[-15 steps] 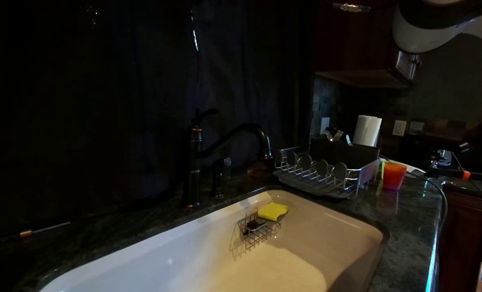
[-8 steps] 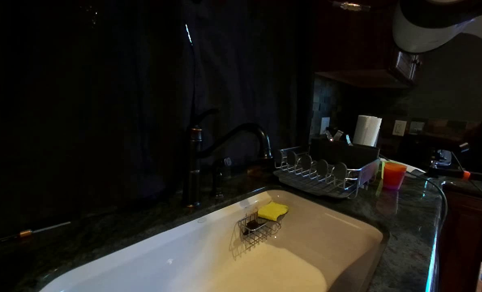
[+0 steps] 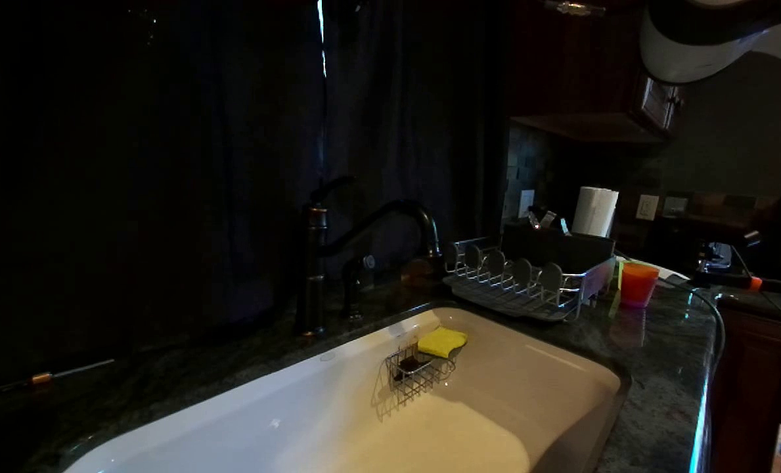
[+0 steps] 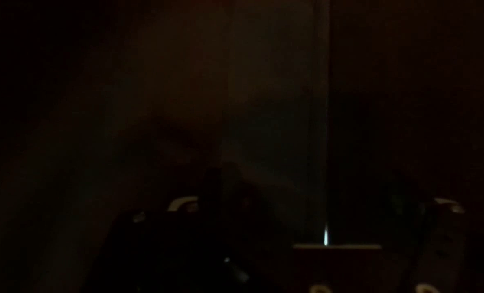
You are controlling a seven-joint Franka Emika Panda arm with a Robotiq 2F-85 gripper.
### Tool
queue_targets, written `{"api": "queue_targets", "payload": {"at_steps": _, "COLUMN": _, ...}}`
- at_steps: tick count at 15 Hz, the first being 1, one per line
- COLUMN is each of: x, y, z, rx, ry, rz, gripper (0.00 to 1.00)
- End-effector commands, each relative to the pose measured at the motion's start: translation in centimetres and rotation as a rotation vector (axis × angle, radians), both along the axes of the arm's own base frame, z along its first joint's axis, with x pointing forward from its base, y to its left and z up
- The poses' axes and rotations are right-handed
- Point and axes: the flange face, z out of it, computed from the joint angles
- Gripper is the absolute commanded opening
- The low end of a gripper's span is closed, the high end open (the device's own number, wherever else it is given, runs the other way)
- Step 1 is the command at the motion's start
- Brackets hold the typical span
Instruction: Draw the right curtain to the right.
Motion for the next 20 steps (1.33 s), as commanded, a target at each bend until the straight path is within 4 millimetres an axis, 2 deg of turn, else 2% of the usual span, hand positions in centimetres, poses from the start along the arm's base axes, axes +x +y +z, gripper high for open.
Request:
{"api": "queue_targets", "payload": {"at_steps": 1, "x": -0.1, "y": -0.2, "z": 0.3, "rx": 0.031, "ry": -0.002, "rz": -0.014, "gripper": 1.0}}
{"api": "queue_targets", "payload": {"at_steps": 6, "x": 0.8, "y": -0.1, "z": 0.3, "rx": 0.067, "ry": -0.063, "rz": -0.061, "gripper": 1.0}}
{"api": "queue_targets", "payload": {"at_steps": 10, "x": 1.8, "y": -0.7, "z": -0.4, "rx": 0.089, "ry": -0.076, "rz": -0.131, "gripper": 1.0}}
{"api": "queue_targets", "payload": {"at_steps": 11, "x": 1.9, "y": -0.7, "z": -0.6, "rx": 0.092, "ry": -0.078, "rz": -0.139, "gripper": 0.75}}
{"api": "queue_targets", "payload": {"at_steps": 12, "x": 2.0, "y": -0.8, "z": -0.8, "rx": 0.094, "ry": -0.073, "rz": -0.148, "gripper": 0.75}}
{"api": "queue_targets", "payload": {"at_steps": 13, "x": 2.1, "y": -0.8, "z": -0.9, "rx": 0.096, "ry": -0.07, "rz": -0.152, "gripper": 0.68}}
{"api": "queue_targets", "payload": {"at_steps": 16, "x": 2.0, "y": -1.4, "z": -0.6, "rx": 0.102, "ry": -0.068, "rz": -0.182, "gripper": 0.42}}
{"api": "queue_targets", "payload": {"at_steps": 20, "x": 2.2, "y": -2.7, "z": -0.3, "rx": 0.117, "ry": -0.076, "rz": -0.236, "gripper": 0.13}}
